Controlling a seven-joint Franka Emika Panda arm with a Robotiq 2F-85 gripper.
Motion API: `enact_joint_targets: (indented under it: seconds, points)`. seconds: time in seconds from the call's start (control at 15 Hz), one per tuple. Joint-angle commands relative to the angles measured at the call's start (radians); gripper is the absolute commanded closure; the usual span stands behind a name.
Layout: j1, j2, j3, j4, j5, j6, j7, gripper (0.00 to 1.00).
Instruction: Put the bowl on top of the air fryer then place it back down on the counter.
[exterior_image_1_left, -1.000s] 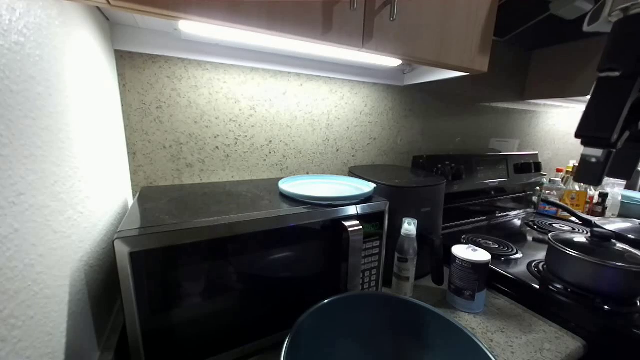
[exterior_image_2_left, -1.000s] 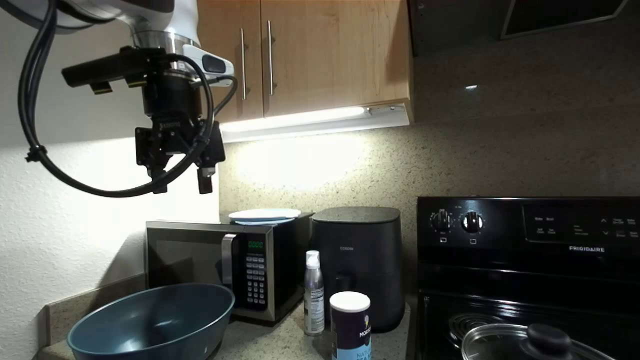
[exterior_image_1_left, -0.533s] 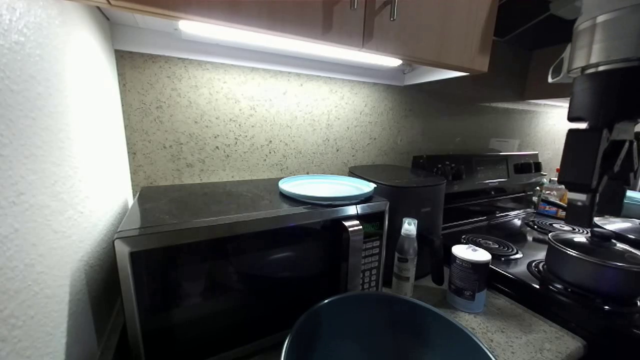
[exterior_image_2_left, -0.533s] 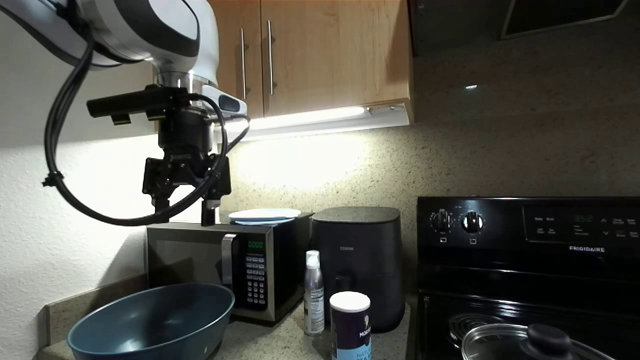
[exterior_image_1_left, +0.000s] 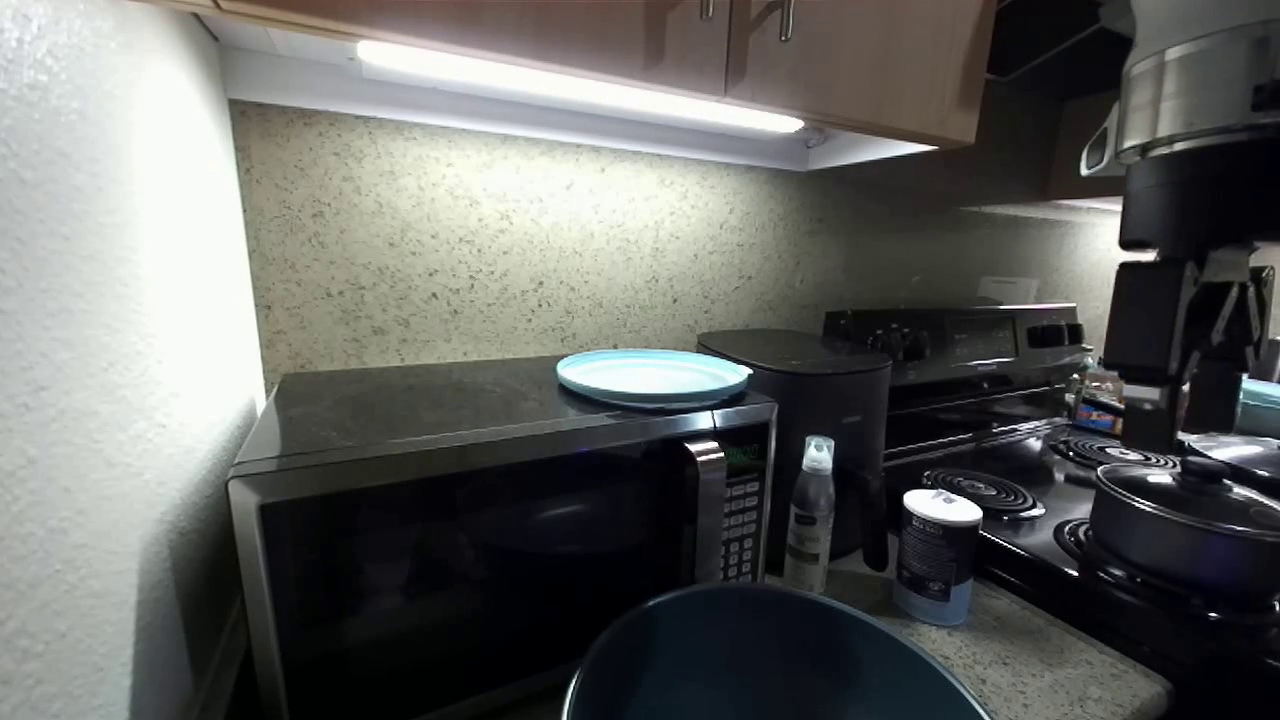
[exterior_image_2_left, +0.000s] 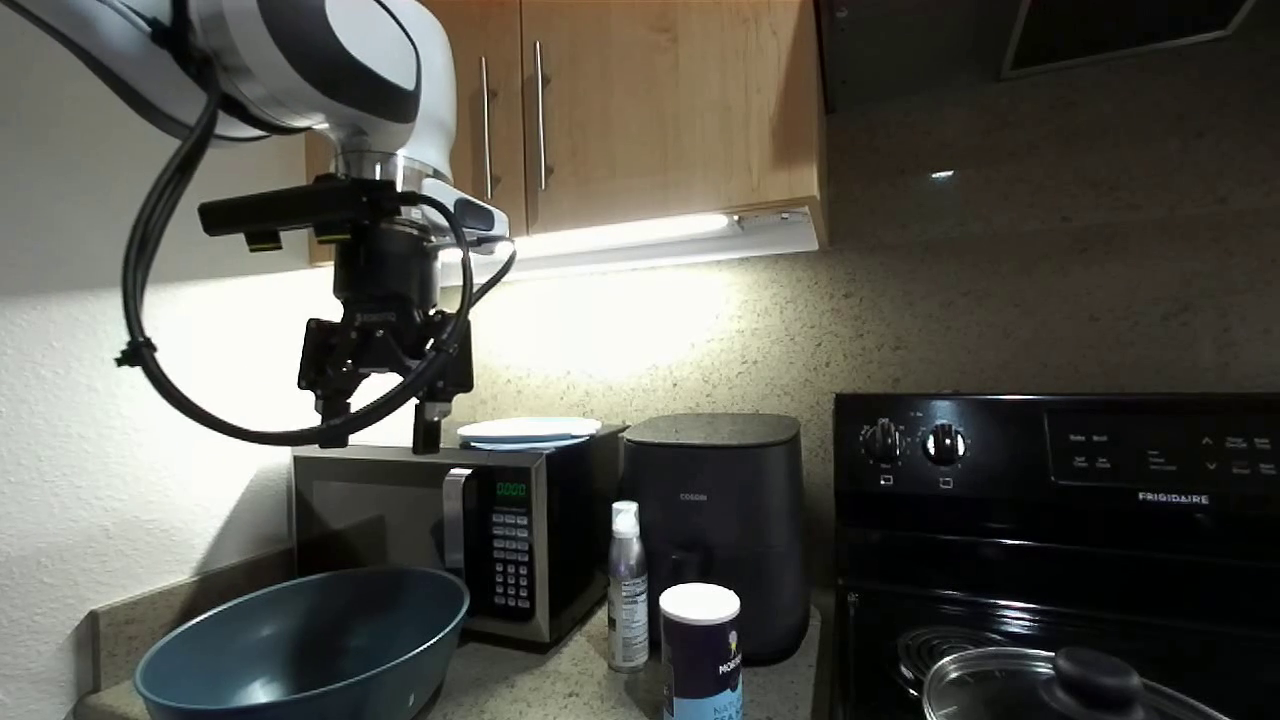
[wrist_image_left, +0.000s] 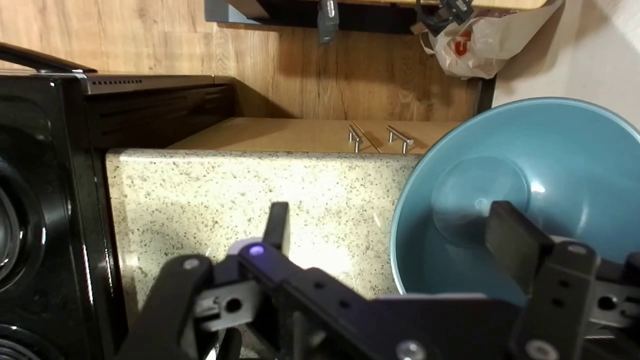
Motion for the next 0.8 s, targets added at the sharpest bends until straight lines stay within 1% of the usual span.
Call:
enact_joint_targets:
  seconds: [0.0,0.27,0.53,0.6,0.73]
  points:
    - [0.008,0.076,0.020,-0.018,0.005,0.019,0.012,0.00]
    - [0.027,0.188,0.037,-0.022,0.002,0.031,0.002,0.00]
    - [0.029,0.284,0.042,0.000,0.002,0.018,0.022,0.00]
    - [0.033,0.233,0.034,-0.024,-0.002,0.019,0.005,0.00]
    - [0.032,0.252,0.033,-0.021,-0.001,0.019,0.004,0.00]
